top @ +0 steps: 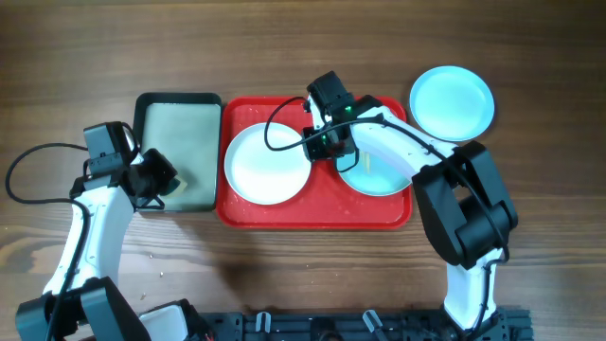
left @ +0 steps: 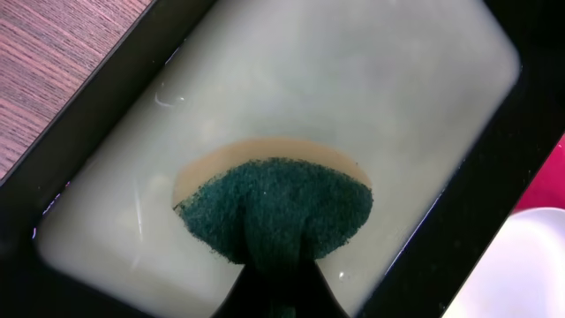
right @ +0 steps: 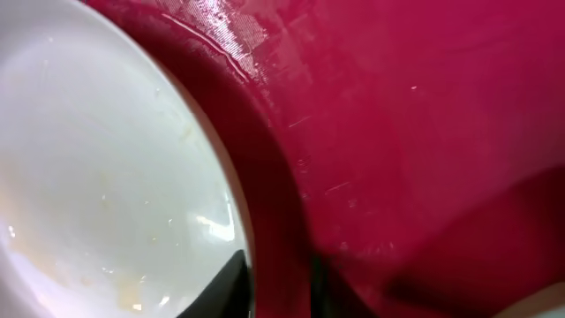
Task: Clean dirty plates on tray and stack at the side
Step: 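Lift the white plate off the red tray with the right gripper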
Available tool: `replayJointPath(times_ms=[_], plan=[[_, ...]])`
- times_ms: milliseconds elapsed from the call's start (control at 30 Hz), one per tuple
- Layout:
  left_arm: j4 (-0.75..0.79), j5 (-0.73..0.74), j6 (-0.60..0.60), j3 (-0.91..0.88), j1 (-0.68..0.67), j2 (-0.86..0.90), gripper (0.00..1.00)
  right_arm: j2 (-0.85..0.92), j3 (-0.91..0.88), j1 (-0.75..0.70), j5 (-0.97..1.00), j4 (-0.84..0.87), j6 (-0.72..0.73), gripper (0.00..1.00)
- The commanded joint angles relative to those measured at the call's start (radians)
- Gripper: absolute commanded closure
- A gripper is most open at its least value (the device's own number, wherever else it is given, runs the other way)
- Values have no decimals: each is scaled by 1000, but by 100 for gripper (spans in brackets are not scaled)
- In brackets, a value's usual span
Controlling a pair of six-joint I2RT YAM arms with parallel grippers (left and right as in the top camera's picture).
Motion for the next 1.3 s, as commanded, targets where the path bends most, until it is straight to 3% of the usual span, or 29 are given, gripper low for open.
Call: replayJointPath(times_ms=[0,167,233,367,800,1267], plan=[[0,-12,-15,-10,5,5,96,12,-10,3,32,-2,23,87],[7,-32,-15,-10,5,5,96,12,-10,3,33,-1,37,90],[7,-32,-15,-10,5,5,96,12,-10,3,66,3,37,96],[7,-31,29,-10,5,5,96,10,0,2,81,18,31,95],[8,-31,52,-10,5,5,96,-43,386,3,181,-216,4,96],[8,-31,30,-10,5,5,96,-41,383,3,231,-225,11,96]])
